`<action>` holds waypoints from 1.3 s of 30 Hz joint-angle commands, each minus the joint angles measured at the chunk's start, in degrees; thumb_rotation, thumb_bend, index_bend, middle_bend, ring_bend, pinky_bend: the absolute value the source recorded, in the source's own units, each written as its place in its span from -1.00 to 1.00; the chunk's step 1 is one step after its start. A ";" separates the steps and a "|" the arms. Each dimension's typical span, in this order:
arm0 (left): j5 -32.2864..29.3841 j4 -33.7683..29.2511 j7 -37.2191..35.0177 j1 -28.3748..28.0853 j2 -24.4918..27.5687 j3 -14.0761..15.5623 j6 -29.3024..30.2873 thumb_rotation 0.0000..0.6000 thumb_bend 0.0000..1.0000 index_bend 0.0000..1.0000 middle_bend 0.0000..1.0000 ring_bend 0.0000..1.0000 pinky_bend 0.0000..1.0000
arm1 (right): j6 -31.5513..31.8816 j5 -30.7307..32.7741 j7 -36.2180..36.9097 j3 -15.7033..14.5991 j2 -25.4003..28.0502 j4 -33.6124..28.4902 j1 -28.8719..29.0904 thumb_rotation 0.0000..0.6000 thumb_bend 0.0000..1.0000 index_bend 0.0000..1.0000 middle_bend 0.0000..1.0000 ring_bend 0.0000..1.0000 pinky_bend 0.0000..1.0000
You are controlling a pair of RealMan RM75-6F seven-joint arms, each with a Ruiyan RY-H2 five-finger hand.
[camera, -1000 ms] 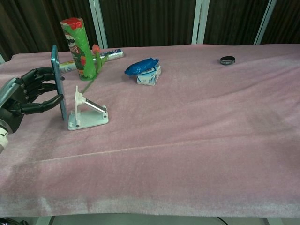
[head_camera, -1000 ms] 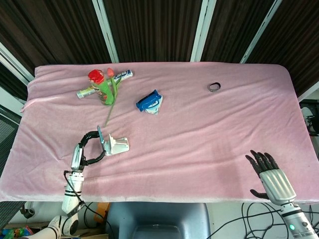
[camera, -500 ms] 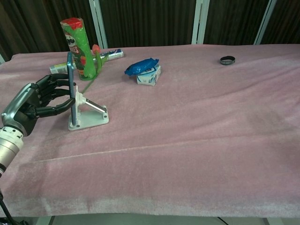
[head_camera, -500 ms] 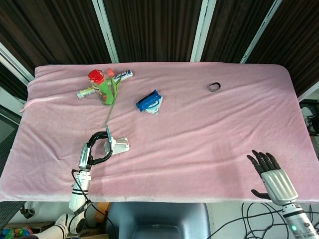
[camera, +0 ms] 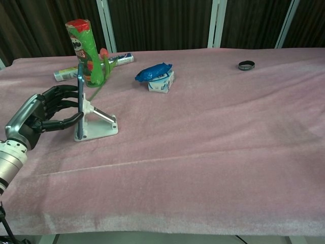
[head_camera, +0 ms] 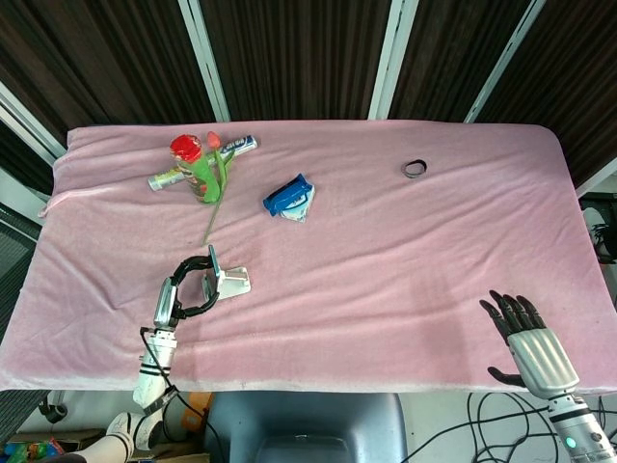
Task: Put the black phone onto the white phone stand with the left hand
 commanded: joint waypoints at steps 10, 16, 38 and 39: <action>0.68 2.53 -1.80 -0.41 -0.83 1.10 0.27 1.00 -0.24 0.35 0.50 -0.13 -0.78 | -0.08 0.11 -0.03 0.05 0.02 -0.02 -0.01 1.00 -0.60 -1.00 -1.00 -1.00 -0.78; 0.41 2.60 -1.99 -0.44 -0.80 1.31 -0.71 1.00 -0.33 -0.26 -0.17 -0.57 -0.91 | 0.01 0.03 0.05 0.02 0.09 -0.06 -0.07 1.00 -0.60 -1.00 -1.00 -1.00 -0.78; 5.66 -8.08 8.68 4.79 11.62 6.41 10.16 1.00 -0.46 -1.00 -1.00 -1.00 -1.00 | 0.15 -0.20 -0.19 0.03 0.02 0.02 -0.13 1.00 -0.60 -1.00 -1.00 -1.00 -0.78; 6.22 -10.31 11.26 5.62 14.29 7.38 10.40 1.00 -0.46 -1.00 -1.00 -1.00 -1.00 | 0.15 -0.15 -0.19 0.04 0.04 0.04 -0.14 1.00 -0.60 -1.00 -1.00 -1.00 -0.78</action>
